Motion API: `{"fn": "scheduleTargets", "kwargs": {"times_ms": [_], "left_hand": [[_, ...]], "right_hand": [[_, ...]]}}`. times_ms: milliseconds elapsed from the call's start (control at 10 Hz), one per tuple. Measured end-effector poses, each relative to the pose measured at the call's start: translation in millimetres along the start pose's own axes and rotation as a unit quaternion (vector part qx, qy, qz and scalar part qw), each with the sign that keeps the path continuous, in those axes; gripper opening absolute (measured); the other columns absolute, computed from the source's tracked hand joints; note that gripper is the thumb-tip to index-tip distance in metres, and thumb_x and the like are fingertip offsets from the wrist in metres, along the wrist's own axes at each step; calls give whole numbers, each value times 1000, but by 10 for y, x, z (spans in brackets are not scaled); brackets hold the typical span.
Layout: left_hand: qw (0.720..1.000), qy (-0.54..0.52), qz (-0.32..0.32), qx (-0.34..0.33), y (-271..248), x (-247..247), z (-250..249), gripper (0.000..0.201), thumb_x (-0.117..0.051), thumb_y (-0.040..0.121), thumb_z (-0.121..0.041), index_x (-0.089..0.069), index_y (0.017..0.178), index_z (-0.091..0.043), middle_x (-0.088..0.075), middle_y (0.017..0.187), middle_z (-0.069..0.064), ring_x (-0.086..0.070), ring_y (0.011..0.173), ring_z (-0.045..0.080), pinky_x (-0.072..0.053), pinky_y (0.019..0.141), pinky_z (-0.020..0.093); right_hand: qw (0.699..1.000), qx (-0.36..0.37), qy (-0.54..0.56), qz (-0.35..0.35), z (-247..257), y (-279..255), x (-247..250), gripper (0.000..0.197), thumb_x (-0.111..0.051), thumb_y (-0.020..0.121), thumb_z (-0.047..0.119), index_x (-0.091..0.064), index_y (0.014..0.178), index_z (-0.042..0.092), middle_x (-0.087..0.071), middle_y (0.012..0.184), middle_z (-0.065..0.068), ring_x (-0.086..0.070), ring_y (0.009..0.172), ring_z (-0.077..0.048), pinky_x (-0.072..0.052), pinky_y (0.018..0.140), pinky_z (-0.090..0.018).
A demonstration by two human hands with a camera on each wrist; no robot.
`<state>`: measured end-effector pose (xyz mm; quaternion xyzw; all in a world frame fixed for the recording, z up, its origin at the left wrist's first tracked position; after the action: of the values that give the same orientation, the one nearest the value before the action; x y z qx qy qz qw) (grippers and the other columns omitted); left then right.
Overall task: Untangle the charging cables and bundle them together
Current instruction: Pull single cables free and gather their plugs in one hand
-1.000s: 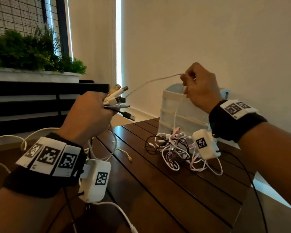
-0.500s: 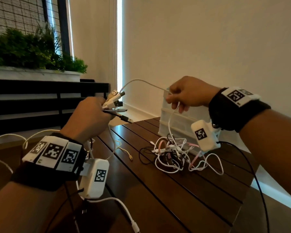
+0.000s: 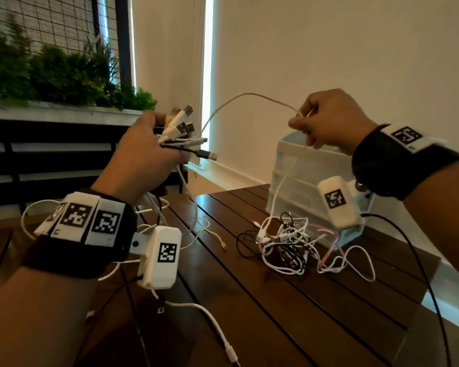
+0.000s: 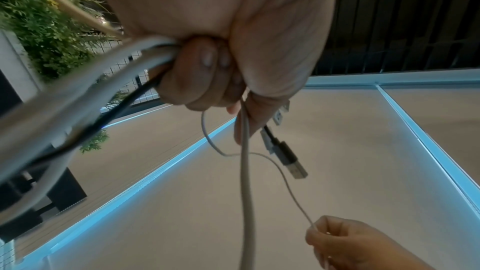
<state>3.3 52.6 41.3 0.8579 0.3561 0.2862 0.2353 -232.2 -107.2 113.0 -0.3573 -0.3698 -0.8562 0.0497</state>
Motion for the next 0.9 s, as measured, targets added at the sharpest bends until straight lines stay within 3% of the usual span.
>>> {"fn": "scheduleTargets", "kwargs": {"times_ms": [100,200,300,400,500,600,700,800,900], "left_hand": [[1000,28,2,-8,6,15,-1,39,-75,81,-22,-48,110,-26,-50,85,-18,-49,70,-2,-35,43,1],[996,85,22,-10,14,-44,54,30,-72,83,-27,-52,105,-22,-51,80,-13,-49,66,2,-34,41,8],[994,103,19,9,22,-91,155,33,-71,84,-30,-52,110,-21,-50,81,-12,-48,67,0,-33,50,16],[994,104,23,29,44,-97,230,41,-69,85,-34,-54,120,-20,-54,91,-7,-48,70,-2,-34,53,18],[992,114,42,45,53,-91,276,44,-68,86,-35,-54,126,-22,-52,85,-12,-46,69,-3,-34,54,17],[989,125,63,50,44,-117,275,37,-65,89,-31,-56,124,-22,-50,83,-13,-44,67,-2,-31,53,15],[988,124,74,44,24,-137,218,18,-63,91,-27,-63,106,-17,-53,74,-8,-47,64,4,-30,51,22],[990,115,73,49,20,-120,153,16,-62,92,-29,-66,87,-14,-52,61,-3,-44,50,7,-29,43,21],[992,96,63,57,18,-84,103,18,-63,91,-27,-68,80,-14,-48,51,-4,-39,39,6,-27,35,15]], "right_hand": [[999,-5,17,44,112,5,-324,17,-71,86,20,-60,87,7,-66,64,-13,-63,45,-12,-53,45,-25],[992,-29,98,79,269,29,-621,15,-64,91,18,-59,84,6,-66,68,-13,-68,54,-19,-58,53,-29],[983,-38,171,46,394,118,-900,14,-62,89,16,-56,76,13,-66,78,-14,-69,64,-24,-61,63,-37],[985,-19,152,77,491,80,-1223,7,-61,87,14,-64,92,11,-69,103,-18,-69,94,-32,-58,82,-45],[956,-56,11,288,370,-79,-1573,29,-60,90,14,-64,117,6,-68,113,-9,-67,101,-27,-55,89,-38],[907,-58,-97,406,205,-262,-1742,24,-66,88,20,-70,103,3,-75,86,-7,-73,80,-23,-60,72,-35],[875,-62,-80,473,120,-390,-1874,13,-66,89,18,-68,92,6,-73,82,-8,-73,83,-28,-60,67,-34],[821,-60,-107,557,128,-591,-2023,8,-63,91,15,-67,93,9,-73,89,-9,-71,82,-26,-59,68,-32],[795,-8,-166,583,165,-674,-2186,11,-61,92,19,-67,98,13,-69,87,-2,-66,76,-17,-55,64,-27]]}}
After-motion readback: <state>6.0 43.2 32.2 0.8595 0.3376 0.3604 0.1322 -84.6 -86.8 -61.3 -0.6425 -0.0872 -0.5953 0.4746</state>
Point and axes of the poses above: each hand's wrist, its own y-axis towards the middle knuckle, its own x-axis out of the back of the hand, z = x × y, the point moved 4 cm from there along y, towards the middle knuckle
